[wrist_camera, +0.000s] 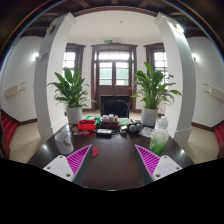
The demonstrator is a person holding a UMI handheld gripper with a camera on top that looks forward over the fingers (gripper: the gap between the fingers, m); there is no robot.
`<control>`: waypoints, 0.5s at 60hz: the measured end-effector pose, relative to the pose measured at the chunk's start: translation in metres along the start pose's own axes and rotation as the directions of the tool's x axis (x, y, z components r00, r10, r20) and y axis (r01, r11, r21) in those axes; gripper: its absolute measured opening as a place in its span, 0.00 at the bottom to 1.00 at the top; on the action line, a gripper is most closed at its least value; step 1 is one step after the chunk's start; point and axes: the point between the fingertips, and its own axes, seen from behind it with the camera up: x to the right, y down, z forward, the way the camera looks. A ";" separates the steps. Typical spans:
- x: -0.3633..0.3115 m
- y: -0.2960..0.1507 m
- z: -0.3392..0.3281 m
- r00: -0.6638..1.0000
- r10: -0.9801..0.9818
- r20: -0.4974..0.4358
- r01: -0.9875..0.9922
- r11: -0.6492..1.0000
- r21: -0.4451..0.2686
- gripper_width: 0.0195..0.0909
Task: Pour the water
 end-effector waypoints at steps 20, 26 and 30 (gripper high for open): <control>0.128 0.061 0.034 0.990 0.097 -0.099 -0.089 0.992 0.086 0.92; 0.164 0.053 0.059 0.987 0.100 -0.126 -0.084 0.988 0.126 0.92; 0.184 0.047 0.080 0.985 0.095 -0.147 -0.074 0.987 0.146 0.92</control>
